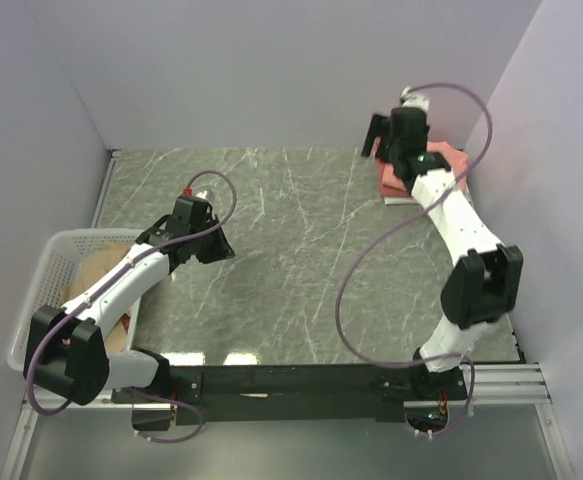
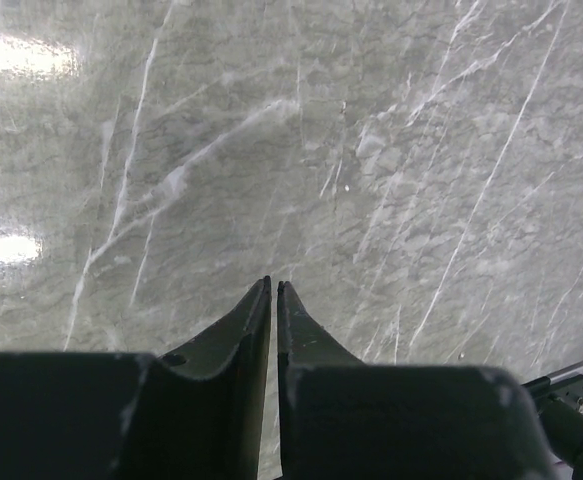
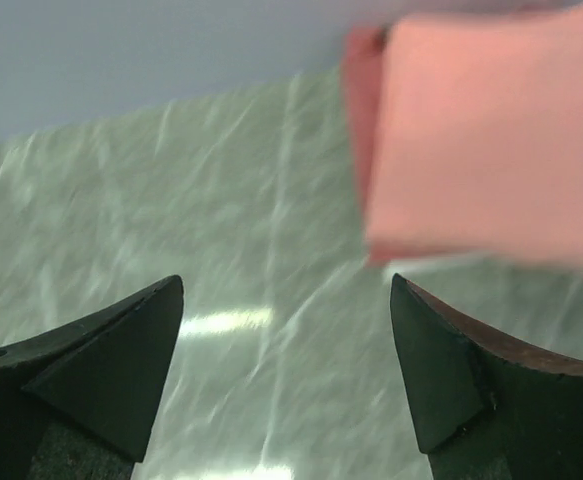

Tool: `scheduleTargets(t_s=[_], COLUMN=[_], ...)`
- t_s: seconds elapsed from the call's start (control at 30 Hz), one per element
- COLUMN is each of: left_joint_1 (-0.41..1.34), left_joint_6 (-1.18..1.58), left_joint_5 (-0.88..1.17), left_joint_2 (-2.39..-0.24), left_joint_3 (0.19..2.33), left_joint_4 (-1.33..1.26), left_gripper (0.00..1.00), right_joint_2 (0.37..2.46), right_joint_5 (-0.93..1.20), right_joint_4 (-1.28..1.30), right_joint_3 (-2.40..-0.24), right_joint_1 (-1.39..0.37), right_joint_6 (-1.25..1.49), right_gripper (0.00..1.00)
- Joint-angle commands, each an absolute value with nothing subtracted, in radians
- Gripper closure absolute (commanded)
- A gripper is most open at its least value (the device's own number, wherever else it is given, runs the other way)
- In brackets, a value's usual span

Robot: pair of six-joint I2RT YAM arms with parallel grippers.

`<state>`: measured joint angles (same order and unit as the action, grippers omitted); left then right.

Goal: Fold and stack the t-shirts
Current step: Reset both grippers

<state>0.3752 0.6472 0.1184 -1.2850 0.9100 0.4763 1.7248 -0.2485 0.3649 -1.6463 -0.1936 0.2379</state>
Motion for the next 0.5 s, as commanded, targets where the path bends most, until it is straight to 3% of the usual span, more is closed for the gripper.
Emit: scheduleTargets(t_s=[0.0,0.3,0.47], left_joint_1=[0.371,0.370,0.370], left_joint_6=[0.630,0.637,0.644], left_joint_5=[0.115,0.055,0.040], left_joint_2=[-1.240,-1.177,-1.152], left_joint_3=[0.954,0.910,0.876], left_joint_4=[0.465,0.477,0.465], left_gripper=[0.87,0.87,0.87], right_joint_2=[1.547,1.123,0.983], right_joint_5=[-0.143,0.098,0.048], right_joint_4=[0.267,0.040,0.123], right_joint_3=[-1.461,-0.832,-0.759], right_joint_1=[-0.293,-0.416,-0.416], right_joint_6=[0.398,0.619,0.615], right_gripper=[0.10,0.09,0.08])
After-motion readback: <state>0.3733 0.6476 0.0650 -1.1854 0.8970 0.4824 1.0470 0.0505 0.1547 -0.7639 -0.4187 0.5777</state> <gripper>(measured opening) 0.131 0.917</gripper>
